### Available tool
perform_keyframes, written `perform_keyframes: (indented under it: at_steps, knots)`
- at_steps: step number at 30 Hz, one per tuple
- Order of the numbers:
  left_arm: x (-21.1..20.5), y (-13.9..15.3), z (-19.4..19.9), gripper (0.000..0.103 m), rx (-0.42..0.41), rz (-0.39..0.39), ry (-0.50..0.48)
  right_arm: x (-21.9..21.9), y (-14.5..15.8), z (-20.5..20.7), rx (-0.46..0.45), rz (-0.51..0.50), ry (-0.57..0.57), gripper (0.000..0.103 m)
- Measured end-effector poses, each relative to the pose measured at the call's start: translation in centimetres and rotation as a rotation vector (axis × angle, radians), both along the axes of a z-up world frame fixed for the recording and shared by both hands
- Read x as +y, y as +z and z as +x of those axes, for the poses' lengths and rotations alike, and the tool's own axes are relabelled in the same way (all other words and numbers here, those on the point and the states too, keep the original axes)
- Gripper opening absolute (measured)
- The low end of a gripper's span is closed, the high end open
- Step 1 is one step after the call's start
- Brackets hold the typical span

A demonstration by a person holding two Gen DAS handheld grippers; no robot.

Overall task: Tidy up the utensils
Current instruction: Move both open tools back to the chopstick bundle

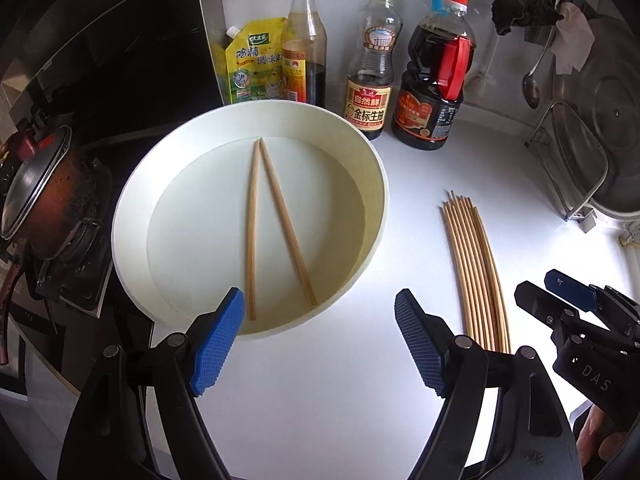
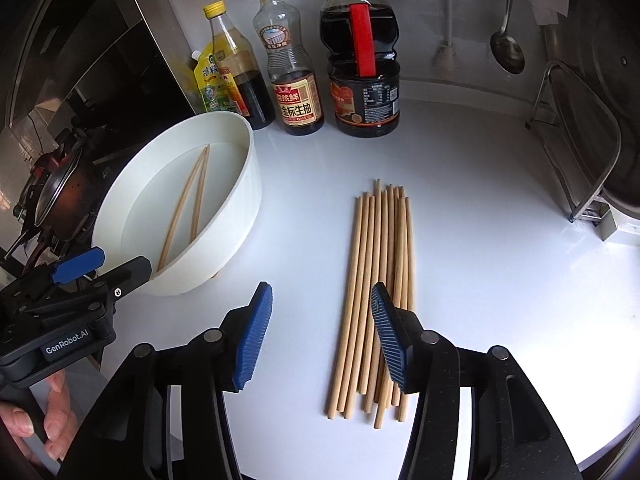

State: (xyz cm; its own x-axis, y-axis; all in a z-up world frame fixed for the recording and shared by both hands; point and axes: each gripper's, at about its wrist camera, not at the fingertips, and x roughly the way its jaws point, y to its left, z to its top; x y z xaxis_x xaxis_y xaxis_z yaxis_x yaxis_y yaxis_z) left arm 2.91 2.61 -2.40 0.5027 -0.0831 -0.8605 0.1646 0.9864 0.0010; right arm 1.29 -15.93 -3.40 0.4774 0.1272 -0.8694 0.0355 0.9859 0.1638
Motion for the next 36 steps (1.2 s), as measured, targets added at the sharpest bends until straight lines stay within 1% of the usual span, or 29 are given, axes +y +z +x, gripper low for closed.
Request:
perform_keyframes:
  at_steps: [5,8,14,17,22,26,29,32,36]
  knots:
    - [-0.7,-0.5,-0.5,0.076,0.014,0.02,-0.001,-1.4,-1.6,-0.4,0.041,0.02,-0.011,0.05]
    - [-1.0,-0.8,-0.7,0.076,0.015,0.033,0.002,-2.0,-2.3,-0.6,0.049,0.026,-0.02,0.05]
    - [-2.0,-1.4,-0.7,0.076,0.013,0.029,0.002,-3.1,-3.1,-0.6,0.053,0.019,-0.037,0.05]
    - [-2.9,-1.9,-0.5,0.076,0.007,0.033,-0.009,-3.6,-3.7,-0.6,0.061,0.005,-0.046,0.05]
    - [-4.5,-2.9,-0.5,0.076,0.019,0.017,-0.029,-4.5,-4.8,-0.8,0.079,-0.001,-0.062,0.05]
    - [-5.7,-3.7,-1.0,0.076,0.018,0.02,-0.053,-5.1,-5.4,-1.2,0.082,-0.013,-0.072,0.05]
    - [-6.3,-4.5,-1.3,0.078,0.027,0.024,-0.058,-5.5,-5.7,-1.5,0.071,-0.021,-0.078,0.056]
    - [-6.7,-5.0,-1.7,0.079,0.041,0.02,-0.067,-5.7,-5.9,-1.7,0.061,-0.015,-0.077,0.057]
    - [-7.3,-5.4,-2.3,0.082,0.031,0.019,-0.084,-6.2,-6.4,-1.7,0.057,-0.03,-0.088,0.058]
